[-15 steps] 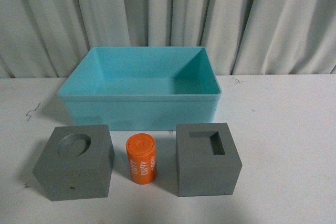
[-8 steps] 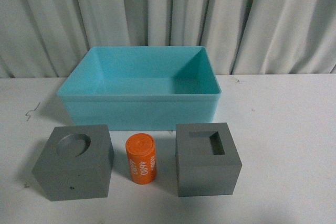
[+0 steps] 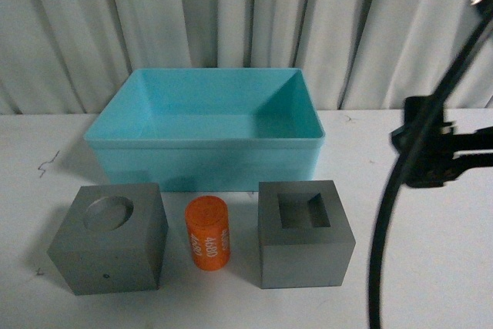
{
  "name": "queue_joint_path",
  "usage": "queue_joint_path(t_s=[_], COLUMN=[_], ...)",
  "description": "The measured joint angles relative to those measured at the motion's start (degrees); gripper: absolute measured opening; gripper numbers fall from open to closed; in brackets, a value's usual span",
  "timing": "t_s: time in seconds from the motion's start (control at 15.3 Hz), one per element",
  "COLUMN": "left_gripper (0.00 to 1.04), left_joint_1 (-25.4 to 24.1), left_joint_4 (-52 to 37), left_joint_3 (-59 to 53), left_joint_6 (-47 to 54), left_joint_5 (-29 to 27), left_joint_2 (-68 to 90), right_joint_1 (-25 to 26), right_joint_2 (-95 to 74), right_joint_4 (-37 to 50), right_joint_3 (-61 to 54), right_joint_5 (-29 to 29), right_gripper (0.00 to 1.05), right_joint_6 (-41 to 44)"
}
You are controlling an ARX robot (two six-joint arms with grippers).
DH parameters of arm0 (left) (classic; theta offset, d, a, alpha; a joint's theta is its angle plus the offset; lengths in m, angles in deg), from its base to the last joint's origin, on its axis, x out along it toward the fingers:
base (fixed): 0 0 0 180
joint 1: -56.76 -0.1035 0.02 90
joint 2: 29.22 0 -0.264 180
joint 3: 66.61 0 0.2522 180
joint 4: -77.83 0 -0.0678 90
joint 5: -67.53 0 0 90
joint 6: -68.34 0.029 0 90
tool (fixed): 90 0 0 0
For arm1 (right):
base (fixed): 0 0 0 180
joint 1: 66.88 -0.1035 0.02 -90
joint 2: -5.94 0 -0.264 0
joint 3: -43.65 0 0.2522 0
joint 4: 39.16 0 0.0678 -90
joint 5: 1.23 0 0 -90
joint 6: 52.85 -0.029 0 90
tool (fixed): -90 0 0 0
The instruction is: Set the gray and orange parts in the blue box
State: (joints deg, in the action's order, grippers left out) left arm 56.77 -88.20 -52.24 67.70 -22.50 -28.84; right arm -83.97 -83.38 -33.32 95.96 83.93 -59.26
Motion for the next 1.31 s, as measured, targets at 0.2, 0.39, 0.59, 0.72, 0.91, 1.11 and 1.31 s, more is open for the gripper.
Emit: queue_joint_path(t_s=[0.2, 0.39, 0.59, 0.72, 0.91, 1.11, 1.31], left_gripper=[0.98, 0.98, 0.98, 0.98, 0.98, 0.98, 0.98], left_joint_1=[0.00, 0.00, 0.00, 0.00, 0.00, 0.00, 0.00], left_joint_4=[0.00, 0.00, 0.00, -0.02, 0.00, 0.00, 0.00], left_joint_3=[0.00, 0.00, 0.00, 0.00, 0.00, 0.00, 0.00], left_joint_6=[0.00, 0.00, 0.00, 0.00, 0.00, 0.00, 0.00], left_joint_5=[0.00, 0.00, 0.00, -0.02, 0.00, 0.00, 0.00], left_joint_2=[0.00, 0.00, 0.00, 0.00, 0.00, 0.00, 0.00], right_joint_1=[-5.97, -7.82, -8.79, -9.20, -9.62, -9.57, -9.53], right_joint_2=[-7.67, -12.92, -15.54, -17.66, -20.65, -22.51, -22.86], right_joint_4=[-0.57, -3.72, -4.52, -5.05, -5.95, -6.34, -6.54], right_joint_3=[4.90, 7.61, 8.96, 10.23, 11.98, 13.55, 14.01], right_joint_5=[-2.49, -4.72, -5.42, -5.40, -5.42, -5.60, -4.98], right_gripper=[0.98, 0.98, 0.98, 0.98, 0.98, 0.96, 0.65], right_joint_6=[-2.25, -4.87, -7.08, -7.78, -8.50, -9.86, -10.97])
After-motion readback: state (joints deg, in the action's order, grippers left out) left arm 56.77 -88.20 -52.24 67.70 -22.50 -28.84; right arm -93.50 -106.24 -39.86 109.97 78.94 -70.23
